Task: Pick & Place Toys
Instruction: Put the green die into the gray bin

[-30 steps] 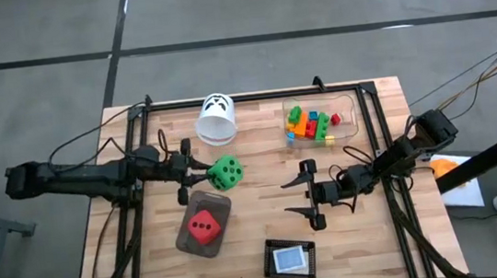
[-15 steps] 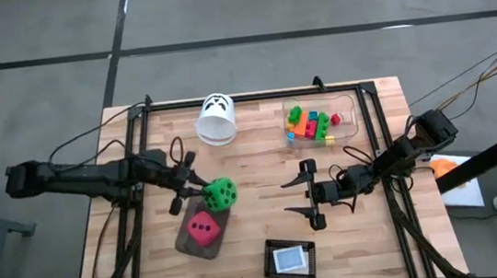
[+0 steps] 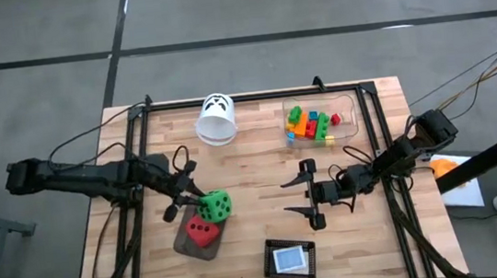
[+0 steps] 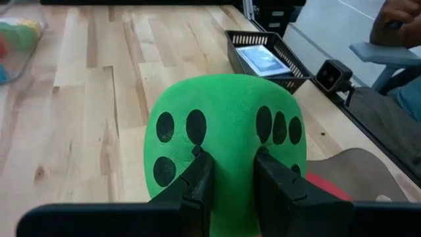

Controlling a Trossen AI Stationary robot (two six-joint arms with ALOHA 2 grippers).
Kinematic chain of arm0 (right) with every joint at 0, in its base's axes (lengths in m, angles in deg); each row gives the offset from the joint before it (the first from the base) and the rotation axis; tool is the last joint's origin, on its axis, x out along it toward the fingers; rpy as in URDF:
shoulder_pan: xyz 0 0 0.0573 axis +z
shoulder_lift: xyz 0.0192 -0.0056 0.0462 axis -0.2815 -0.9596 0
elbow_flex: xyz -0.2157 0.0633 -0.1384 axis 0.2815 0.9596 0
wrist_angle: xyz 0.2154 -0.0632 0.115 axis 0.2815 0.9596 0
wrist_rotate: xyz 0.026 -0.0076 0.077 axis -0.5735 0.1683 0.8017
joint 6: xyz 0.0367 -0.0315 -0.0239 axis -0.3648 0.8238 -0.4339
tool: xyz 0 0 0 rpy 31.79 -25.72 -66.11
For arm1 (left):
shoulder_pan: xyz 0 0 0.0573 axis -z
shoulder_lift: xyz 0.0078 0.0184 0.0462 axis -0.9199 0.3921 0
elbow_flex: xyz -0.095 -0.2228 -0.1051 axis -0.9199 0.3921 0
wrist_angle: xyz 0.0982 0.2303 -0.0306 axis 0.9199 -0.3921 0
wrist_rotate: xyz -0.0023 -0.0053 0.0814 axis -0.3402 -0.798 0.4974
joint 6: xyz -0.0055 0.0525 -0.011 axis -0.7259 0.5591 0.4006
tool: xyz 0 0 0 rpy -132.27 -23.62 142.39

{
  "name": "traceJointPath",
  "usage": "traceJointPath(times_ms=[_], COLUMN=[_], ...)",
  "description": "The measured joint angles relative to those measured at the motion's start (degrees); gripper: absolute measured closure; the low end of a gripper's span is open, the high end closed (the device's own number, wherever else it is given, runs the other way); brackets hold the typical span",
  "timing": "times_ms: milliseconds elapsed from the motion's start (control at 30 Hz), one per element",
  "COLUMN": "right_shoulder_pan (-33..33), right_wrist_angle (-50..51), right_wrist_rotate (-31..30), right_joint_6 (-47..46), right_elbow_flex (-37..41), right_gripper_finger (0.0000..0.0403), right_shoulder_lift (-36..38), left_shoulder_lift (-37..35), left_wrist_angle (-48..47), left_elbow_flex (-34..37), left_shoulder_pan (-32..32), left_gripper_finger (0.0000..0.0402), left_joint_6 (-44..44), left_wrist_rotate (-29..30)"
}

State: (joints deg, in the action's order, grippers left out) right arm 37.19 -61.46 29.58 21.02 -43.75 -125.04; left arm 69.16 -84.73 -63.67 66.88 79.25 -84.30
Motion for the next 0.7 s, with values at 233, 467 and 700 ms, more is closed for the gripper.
traceJointPath(times_ms=[233, 467, 700], right_shoulder_pan=[0.0, 0.0, 0.0], right_wrist_angle=[0.0, 0.0, 0.0], right_wrist_rotate=[0.0, 0.0, 0.0], right_joint_6=[0.0, 0.0, 0.0], right_elbow_flex=[0.0, 0.0, 0.0], right_gripper_finger=[0.0127, 0.0127, 0.0127], right_shoulder_lift=[0.0, 0.0, 0.0], left_shoulder_lift=[0.0, 0.0, 0.1], left_wrist_angle=[-1.5, -1.9, -2.4], left_elbow_flex=[0.0, 0.0, 0.1], left_shoulder_pan=[0.0, 0.0, 0.0], left_gripper_finger=[0.0328, 0.0215, 0.0139], left_joint_6=[0.2, 0.4, 0.6], left_wrist_rotate=[-2.4, -2.7, -2.9])
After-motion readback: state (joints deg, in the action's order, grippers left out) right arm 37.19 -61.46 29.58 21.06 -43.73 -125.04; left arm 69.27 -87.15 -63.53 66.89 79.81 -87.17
